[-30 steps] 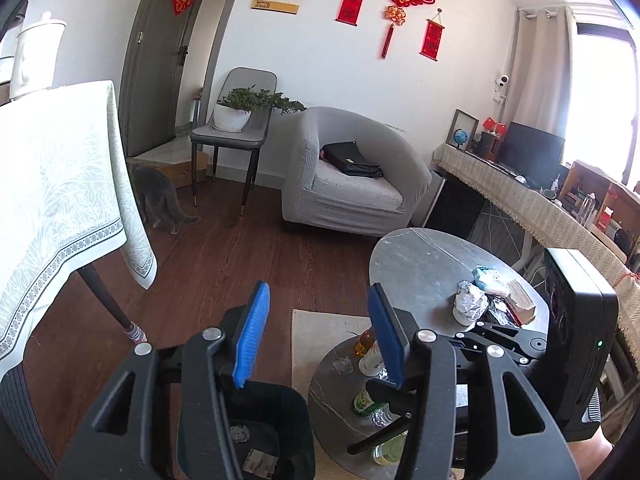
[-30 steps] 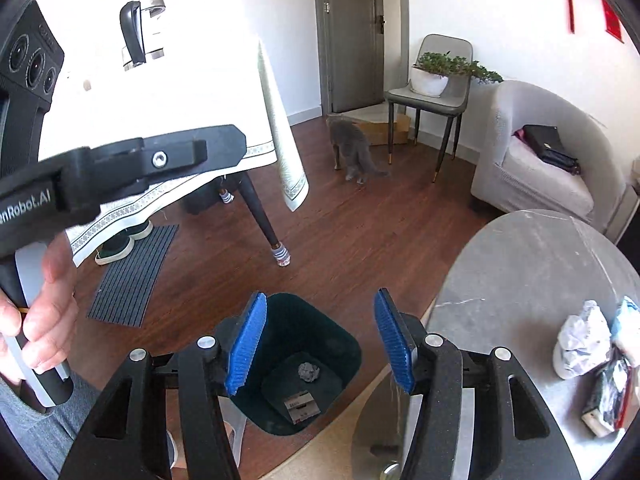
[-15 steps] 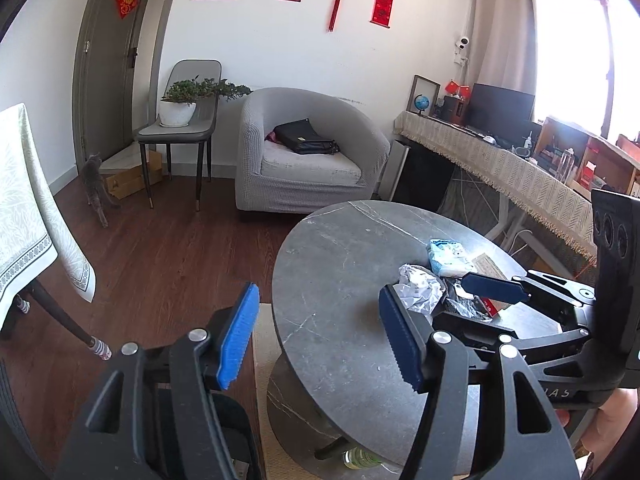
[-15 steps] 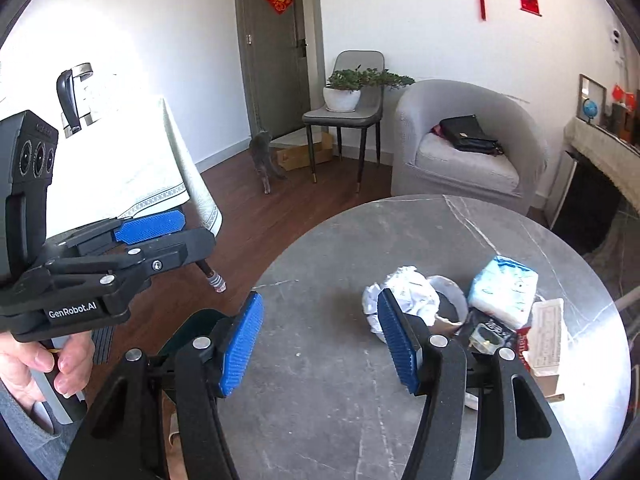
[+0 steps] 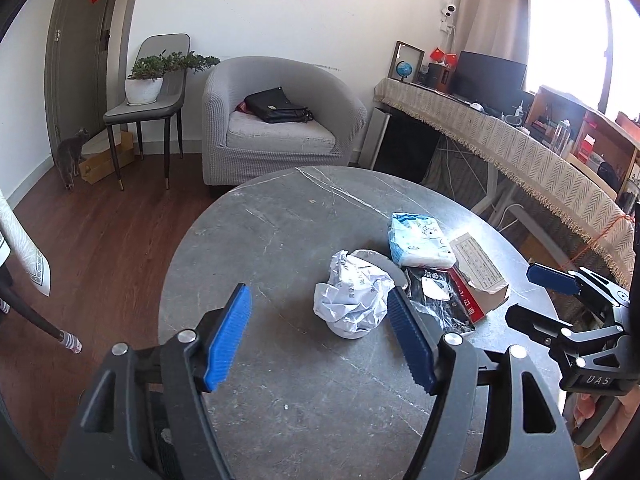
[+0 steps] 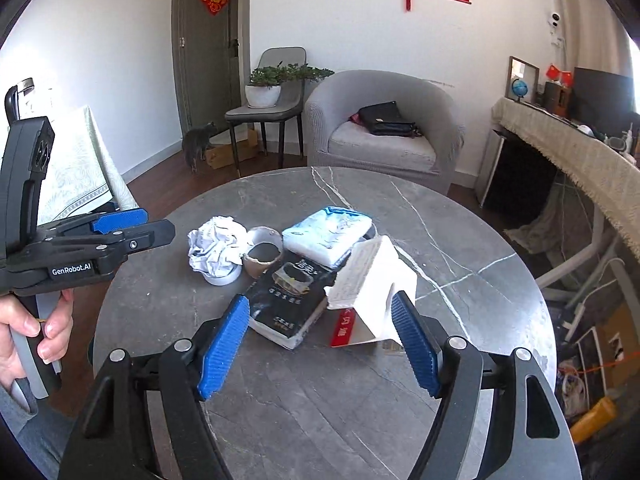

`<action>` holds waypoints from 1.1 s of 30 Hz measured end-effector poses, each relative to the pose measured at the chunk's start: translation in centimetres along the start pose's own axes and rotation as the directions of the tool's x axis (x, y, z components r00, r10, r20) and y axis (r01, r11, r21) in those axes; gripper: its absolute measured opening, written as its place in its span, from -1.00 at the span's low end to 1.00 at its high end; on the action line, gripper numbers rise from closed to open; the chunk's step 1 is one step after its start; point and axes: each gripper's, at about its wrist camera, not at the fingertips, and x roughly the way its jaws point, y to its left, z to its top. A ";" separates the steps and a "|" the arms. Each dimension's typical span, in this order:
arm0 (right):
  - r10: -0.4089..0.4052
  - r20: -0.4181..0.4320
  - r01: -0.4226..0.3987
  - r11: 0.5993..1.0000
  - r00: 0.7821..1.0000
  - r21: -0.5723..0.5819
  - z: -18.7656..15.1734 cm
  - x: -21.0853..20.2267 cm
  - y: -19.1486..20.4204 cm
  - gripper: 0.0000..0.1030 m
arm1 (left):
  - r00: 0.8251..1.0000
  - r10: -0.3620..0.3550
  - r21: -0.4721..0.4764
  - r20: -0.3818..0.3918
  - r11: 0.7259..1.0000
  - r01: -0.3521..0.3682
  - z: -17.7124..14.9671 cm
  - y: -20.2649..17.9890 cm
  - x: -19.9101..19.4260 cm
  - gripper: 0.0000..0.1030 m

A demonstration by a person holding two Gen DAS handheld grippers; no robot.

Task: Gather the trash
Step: 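Grasp the crumpled paper on the white lid with the left tool while the right tool grasps the white box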

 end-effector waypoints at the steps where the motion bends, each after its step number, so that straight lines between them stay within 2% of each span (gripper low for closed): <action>1: -0.001 -0.006 0.001 1.000 1.000 0.006 -0.2 0.1 -0.5 0.45 | 1.000 -0.002 0.006 -0.008 1.000 0.002 0.0 -0.4 0.5 0.42; 4: 0.014 -0.013 -0.013 1.000 1.000 0.026 -0.5 0.2 -1.4 0.45 | 0.999 -0.025 0.047 -0.027 0.999 0.026 -0.1 -2.1 1.6 0.47; 7: 0.025 -0.018 -0.025 0.999 1.000 0.022 -0.8 0.3 -1.6 0.50 | 0.999 0.017 0.083 -0.037 0.996 -0.013 0.0 -3.3 2.6 0.48; 9: 0.025 -0.029 -0.025 1.000 0.999 0.008 -0.9 0.5 -1.6 0.53 | 0.999 0.018 0.074 -0.046 0.997 -0.014 0.0 -3.4 3.3 0.48; 12: 0.009 -0.055 -0.010 1.000 0.998 -0.022 -1.2 1.0 -1.4 0.54 | 0.999 0.010 0.050 -0.047 0.999 -0.008 0.2 -3.4 3.6 0.42; 16: -0.013 -0.083 0.012 1.000 0.996 -0.017 -1.3 1.8 -2.0 0.54 | 0.997 0.031 0.014 -0.068 0.999 -0.030 0.3 -2.8 4.4 0.17; 18: -0.013 -0.090 0.013 1.000 0.996 -0.005 -1.3 2.0 -2.3 0.54 | 0.997 0.018 -0.018 -0.079 1.000 -0.020 0.3 -2.2 4.7 0.16; 21: -0.010 -0.093 0.011 1.000 0.996 0.013 -1.2 2.3 -2.7 0.54 | 0.997 0.020 -0.041 -0.074 0.999 -0.023 0.4 -1.6 4.5 0.11; 25: -0.015 -0.084 0.017 1.000 0.996 0.019 -1.0 2.3 -2.5 0.54 | 0.998 -0.020 -0.091 -0.054 0.996 0.015 0.5 -0.9 3.6 0.08; 33: -0.036 -0.096 0.037 0.999 0.995 0.016 -0.3 3.3 -1.8 0.54 | 0.997 -0.069 -0.087 0.022 0.994 0.070 0.7 -1.0 0.9 0.08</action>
